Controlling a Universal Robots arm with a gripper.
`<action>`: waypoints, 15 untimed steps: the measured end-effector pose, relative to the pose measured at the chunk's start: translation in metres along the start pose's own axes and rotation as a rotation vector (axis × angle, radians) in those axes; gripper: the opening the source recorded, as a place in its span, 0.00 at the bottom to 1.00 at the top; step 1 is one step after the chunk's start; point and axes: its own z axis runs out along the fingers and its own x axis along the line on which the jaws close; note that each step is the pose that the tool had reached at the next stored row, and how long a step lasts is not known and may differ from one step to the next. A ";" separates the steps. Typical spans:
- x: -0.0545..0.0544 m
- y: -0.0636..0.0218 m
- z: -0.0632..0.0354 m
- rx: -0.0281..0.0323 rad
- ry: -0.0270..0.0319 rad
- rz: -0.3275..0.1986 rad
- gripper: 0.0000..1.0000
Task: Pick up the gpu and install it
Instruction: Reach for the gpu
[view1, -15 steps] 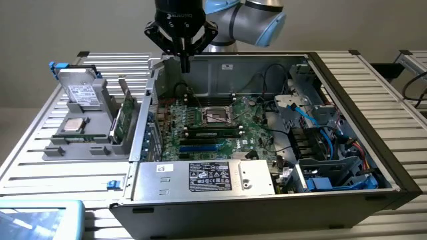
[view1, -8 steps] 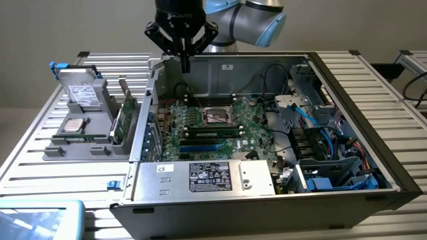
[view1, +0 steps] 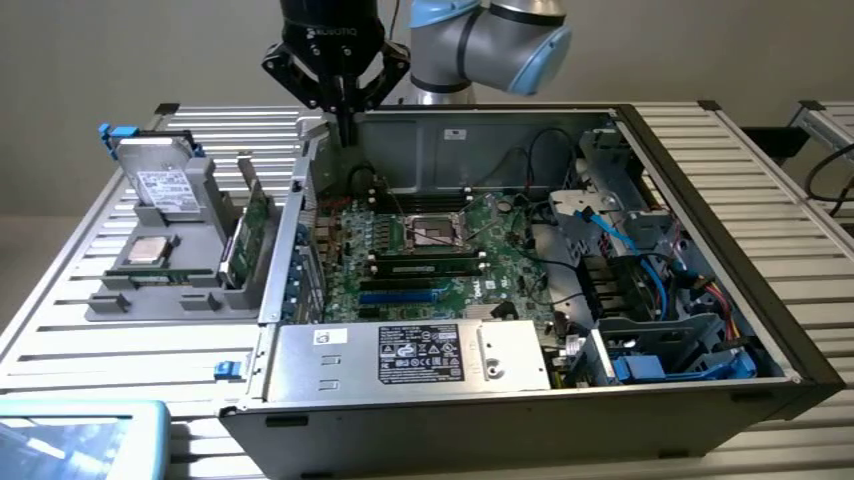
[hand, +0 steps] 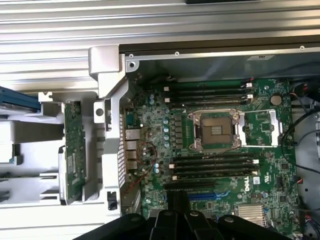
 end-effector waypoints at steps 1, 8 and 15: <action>0.004 -0.0003 -0.0001 0.0000 0.0000 0.000 0.12; 0.036 -0.0026 -0.0004 0.0000 0.0000 0.000 0.12; 0.068 -0.0048 -0.0002 -0.0028 0.0002 0.000 0.12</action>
